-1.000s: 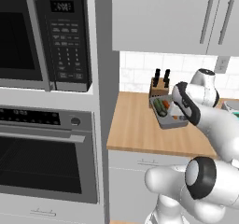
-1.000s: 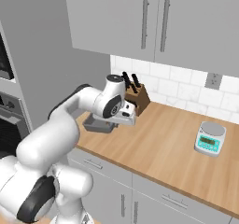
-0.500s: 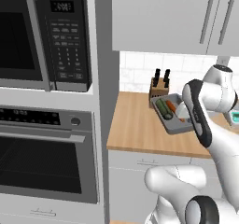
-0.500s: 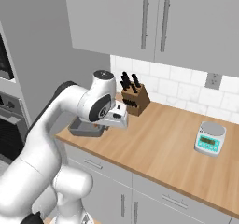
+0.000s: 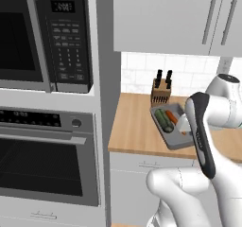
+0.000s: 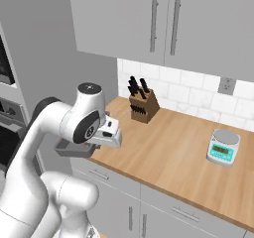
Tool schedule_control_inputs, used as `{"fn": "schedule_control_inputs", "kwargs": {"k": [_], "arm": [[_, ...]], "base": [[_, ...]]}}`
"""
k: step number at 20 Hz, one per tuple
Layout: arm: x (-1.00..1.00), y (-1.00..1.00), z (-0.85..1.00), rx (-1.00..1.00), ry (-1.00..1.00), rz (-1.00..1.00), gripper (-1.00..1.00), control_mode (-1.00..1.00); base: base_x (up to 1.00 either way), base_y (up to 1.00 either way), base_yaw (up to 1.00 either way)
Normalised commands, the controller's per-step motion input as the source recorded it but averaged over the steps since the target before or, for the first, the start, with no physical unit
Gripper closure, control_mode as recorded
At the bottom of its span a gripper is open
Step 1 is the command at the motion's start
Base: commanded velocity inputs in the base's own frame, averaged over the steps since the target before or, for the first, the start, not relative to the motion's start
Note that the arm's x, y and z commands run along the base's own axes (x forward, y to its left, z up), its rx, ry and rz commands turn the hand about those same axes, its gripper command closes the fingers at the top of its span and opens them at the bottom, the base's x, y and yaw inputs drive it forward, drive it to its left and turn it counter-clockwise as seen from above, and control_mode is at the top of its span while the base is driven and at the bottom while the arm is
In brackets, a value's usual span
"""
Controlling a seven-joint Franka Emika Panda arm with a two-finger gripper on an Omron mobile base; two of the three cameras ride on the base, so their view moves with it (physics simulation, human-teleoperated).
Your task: Take the meat container that has the chicken drumstick and place it on the second highest rack of the freezer. Then take the vegetable container that has the carrot and cucumber and place it on the highest rack of the freezer.
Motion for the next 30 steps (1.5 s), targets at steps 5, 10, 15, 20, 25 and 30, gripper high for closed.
{"fn": "schedule_control_inputs", "kwargs": {"k": [5, 10, 15, 20, 25, 30], "arm": [[-0.18, 0.00, 0.00, 0.00, 0.00, 0.01, 1.00, -1.00], [0.00, 0.00, 0.00, 0.00, 0.00, 0.00, 1.00, -1.00], [-0.05, 0.00, 0.00, 0.00, 0.00, 0.00, 1.00, 1.00], [0.00, 0.00, 0.00, 0.00, 0.00, 0.00, 1.00, 1.00], [0.00, 0.00, 0.00, 0.00, 0.00, 0.00, 1.00, 1.00], [0.00, 0.00, 0.00, 0.00, 0.00, 0.00, 1.00, 1.00]], "base": [[0.00, 0.00, 0.00], [0.00, 0.00, 0.00], [-0.43, 0.00, 0.00], [-0.88, 0.11, 0.08], [-0.62, 0.91, 0.63], [-0.20, 1.00, 0.75]]}}
